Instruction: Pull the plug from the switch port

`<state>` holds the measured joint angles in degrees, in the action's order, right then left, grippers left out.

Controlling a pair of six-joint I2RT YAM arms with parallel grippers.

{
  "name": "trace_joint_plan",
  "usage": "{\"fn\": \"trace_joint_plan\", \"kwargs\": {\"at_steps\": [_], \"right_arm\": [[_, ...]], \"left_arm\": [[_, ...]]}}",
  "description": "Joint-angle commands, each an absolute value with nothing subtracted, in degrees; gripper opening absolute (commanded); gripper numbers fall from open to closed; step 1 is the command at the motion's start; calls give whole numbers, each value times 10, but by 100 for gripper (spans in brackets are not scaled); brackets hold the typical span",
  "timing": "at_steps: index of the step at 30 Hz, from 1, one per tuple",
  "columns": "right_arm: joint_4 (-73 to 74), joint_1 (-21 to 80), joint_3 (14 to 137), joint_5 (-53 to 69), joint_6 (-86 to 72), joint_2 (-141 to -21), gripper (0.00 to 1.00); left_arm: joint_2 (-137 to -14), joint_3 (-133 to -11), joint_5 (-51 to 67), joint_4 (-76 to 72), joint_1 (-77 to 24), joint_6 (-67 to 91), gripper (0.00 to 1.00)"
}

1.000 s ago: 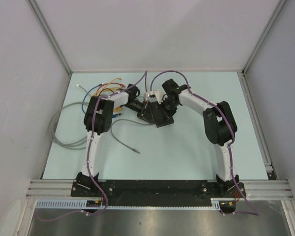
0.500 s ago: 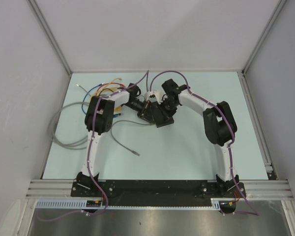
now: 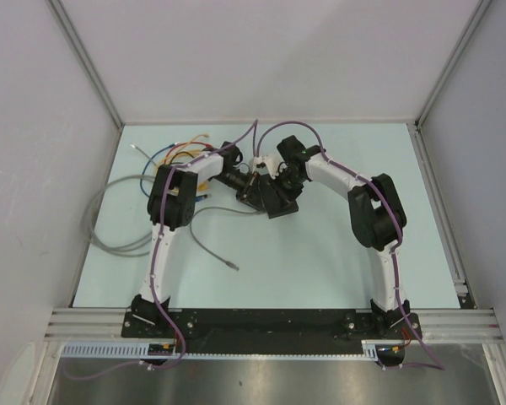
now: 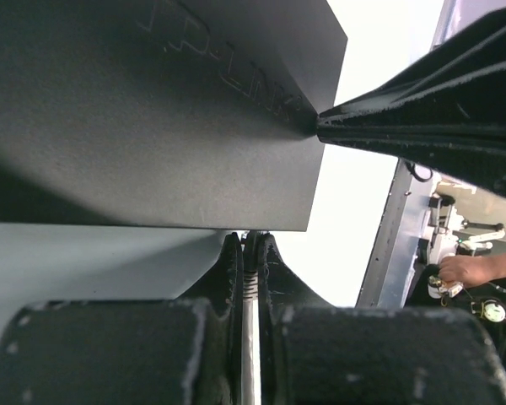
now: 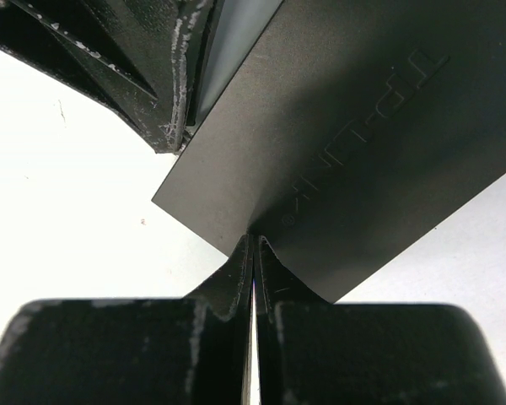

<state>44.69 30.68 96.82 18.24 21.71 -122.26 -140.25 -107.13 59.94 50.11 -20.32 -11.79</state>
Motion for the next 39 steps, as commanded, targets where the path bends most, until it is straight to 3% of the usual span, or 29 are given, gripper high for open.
{"fn": "trace_joint_plan", "kwargs": {"at_steps": [1,9,18,26,35,39], "right_arm": [[487,317,935,147,231,-1270,0],[490,317,936,147,231,-1272,0],[488,317,935,146,232,-1272,0],[490,316,940,147,230,-1279,0],[486,315,940,148,231,-1282,0],[489,314,945,149,229,-1287,0]], "left_arm": [[-1383,-1027,600,461,-211,-157,0],[-1423,-1172,582,517,-195,-169,0],[-1397,-1069,606,520,-211,-201,0],[-1442,-1215,592,577,-184,-207,0],[-1419,-1117,623,576,-175,-223,0],[-1432,-1163,627,596,-169,-225,0]]}}
